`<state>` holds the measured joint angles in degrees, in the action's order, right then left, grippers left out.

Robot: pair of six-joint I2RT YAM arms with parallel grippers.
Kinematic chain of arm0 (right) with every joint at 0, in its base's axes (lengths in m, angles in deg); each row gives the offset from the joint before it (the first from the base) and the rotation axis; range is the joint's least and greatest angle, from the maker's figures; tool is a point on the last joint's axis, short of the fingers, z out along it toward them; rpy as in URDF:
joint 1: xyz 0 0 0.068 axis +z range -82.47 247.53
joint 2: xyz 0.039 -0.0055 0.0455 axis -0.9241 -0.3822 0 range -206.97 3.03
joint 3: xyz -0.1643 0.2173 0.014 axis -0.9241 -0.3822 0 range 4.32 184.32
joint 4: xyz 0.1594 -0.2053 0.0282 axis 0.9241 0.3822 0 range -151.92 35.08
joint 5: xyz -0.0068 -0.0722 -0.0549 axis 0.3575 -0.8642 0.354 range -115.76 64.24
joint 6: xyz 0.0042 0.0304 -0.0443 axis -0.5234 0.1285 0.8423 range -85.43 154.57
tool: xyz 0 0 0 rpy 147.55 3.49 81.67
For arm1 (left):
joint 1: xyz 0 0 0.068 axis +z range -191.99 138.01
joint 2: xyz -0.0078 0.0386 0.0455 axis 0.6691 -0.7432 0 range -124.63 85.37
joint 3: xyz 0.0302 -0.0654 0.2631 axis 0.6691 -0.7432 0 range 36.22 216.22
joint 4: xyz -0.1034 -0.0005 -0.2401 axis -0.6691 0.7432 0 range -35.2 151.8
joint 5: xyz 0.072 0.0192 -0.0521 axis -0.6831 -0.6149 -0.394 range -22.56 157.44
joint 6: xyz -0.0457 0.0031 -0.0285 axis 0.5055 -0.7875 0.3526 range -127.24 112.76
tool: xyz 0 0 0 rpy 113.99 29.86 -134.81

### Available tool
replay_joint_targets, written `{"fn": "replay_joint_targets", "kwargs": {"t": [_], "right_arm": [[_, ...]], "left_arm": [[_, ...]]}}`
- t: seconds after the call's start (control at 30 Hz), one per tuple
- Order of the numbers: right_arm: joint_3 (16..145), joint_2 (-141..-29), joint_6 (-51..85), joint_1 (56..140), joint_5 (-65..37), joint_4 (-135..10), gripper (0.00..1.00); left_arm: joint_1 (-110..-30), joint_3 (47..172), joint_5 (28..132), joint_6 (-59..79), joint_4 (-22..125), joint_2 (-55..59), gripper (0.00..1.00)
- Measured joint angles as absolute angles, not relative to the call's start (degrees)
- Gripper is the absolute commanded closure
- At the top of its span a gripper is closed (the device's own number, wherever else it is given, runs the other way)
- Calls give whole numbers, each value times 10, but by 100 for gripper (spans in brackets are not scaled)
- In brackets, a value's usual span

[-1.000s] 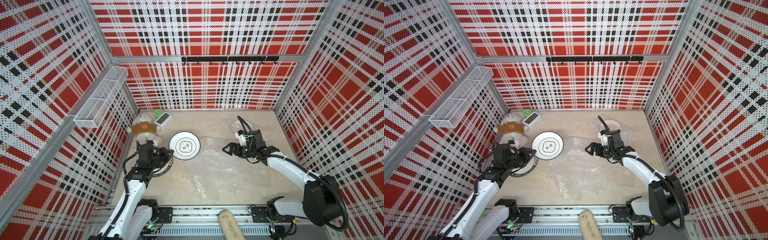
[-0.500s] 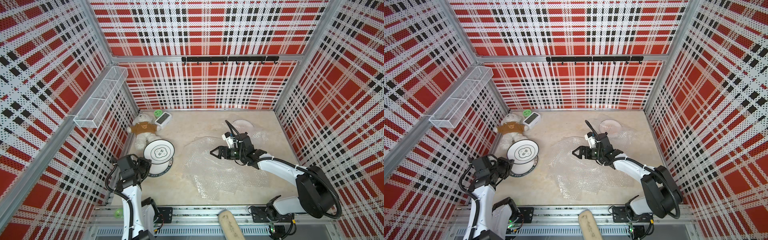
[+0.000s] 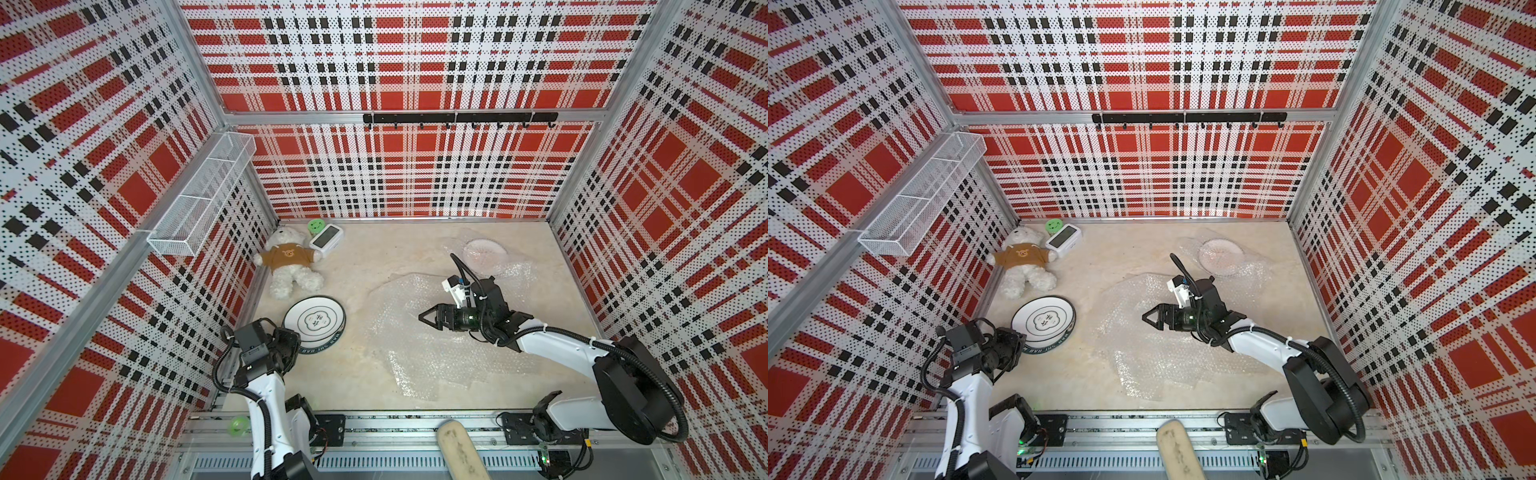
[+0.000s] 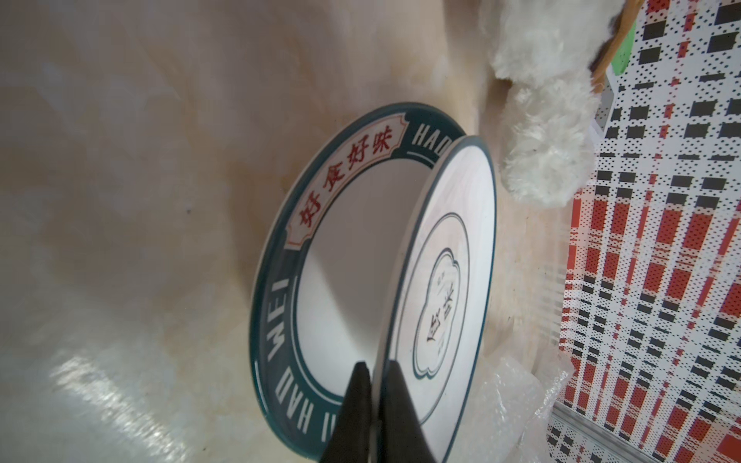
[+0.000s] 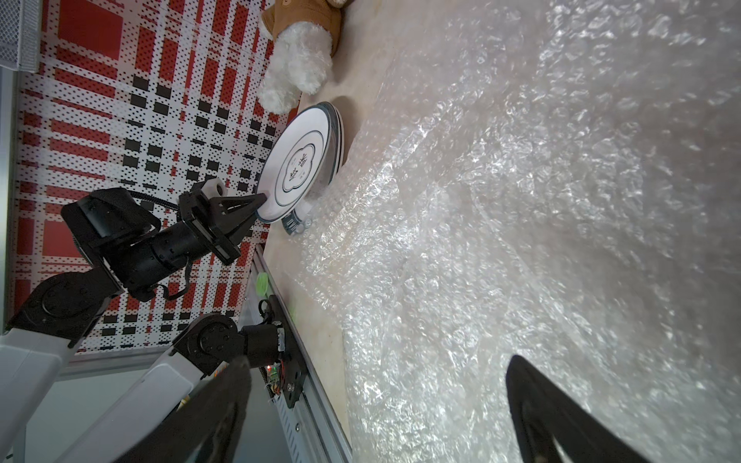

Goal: Unpack dinner plates from bubble wrap
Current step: Place the plate on the plate.

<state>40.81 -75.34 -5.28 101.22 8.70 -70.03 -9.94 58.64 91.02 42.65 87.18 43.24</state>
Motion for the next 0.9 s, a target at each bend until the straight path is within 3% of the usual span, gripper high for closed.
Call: {"fn": "replay_joint_targets", "kwargs": {"t": [0.47,0.6,0.73,0.9], "right_arm": [[408,-748,-51,1012,87,-699,0],[408,-748,-51,1012,87,-699,0],[408,-750,-51,1012,88,-699,0],[408,-754,-51,1012,90,-701,0]], "left_arm": [[-99,576,901,426,830,398,100],[-99,574,901,426,818,390,93],[-99,571,901,424,813,390,77],[-99,569,899,424,813,394,70]]}}
